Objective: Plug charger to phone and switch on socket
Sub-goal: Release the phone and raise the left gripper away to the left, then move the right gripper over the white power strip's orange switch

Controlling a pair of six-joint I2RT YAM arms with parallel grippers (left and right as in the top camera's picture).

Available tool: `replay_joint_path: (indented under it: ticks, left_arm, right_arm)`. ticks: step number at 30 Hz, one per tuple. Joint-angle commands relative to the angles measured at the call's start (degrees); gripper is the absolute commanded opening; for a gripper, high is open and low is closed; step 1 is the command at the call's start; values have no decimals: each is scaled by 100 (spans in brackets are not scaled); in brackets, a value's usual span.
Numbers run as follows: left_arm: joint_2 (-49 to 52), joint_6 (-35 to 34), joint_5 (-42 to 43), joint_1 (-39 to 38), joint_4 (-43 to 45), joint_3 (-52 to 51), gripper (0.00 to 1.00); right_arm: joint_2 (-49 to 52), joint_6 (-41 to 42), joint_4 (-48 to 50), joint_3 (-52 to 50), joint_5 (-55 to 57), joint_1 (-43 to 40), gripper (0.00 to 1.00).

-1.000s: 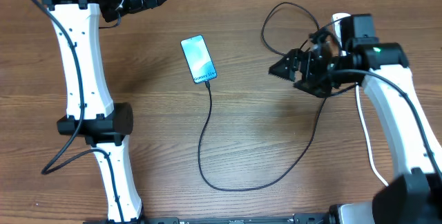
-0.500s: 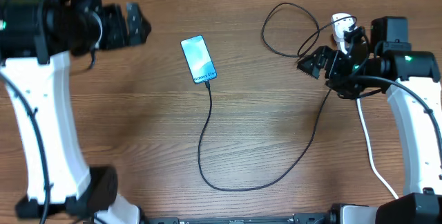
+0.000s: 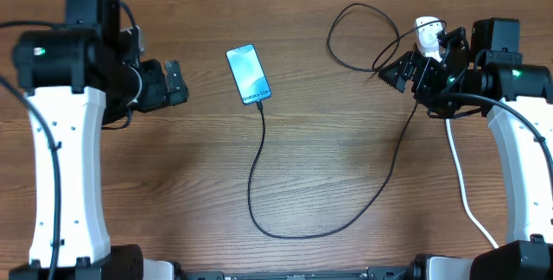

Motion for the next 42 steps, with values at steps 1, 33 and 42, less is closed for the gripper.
replay_joint_path:
  ticks: [1, 33, 42]
  left_arm:
    - [-4, -291, -175, 46, 286, -643, 100]
    - [15, -330, -177, 46, 1751, -2070, 100]
    - [17, -330, -177, 46, 1751, -2070, 99]
  right_arm:
    - [-101, 396, 96, 83, 492, -129, 100]
    - [2835, 120, -1298, 3912, 1939, -1403, 100]
    - [2914, 120, -804, 3901, 2118, -1403, 100]
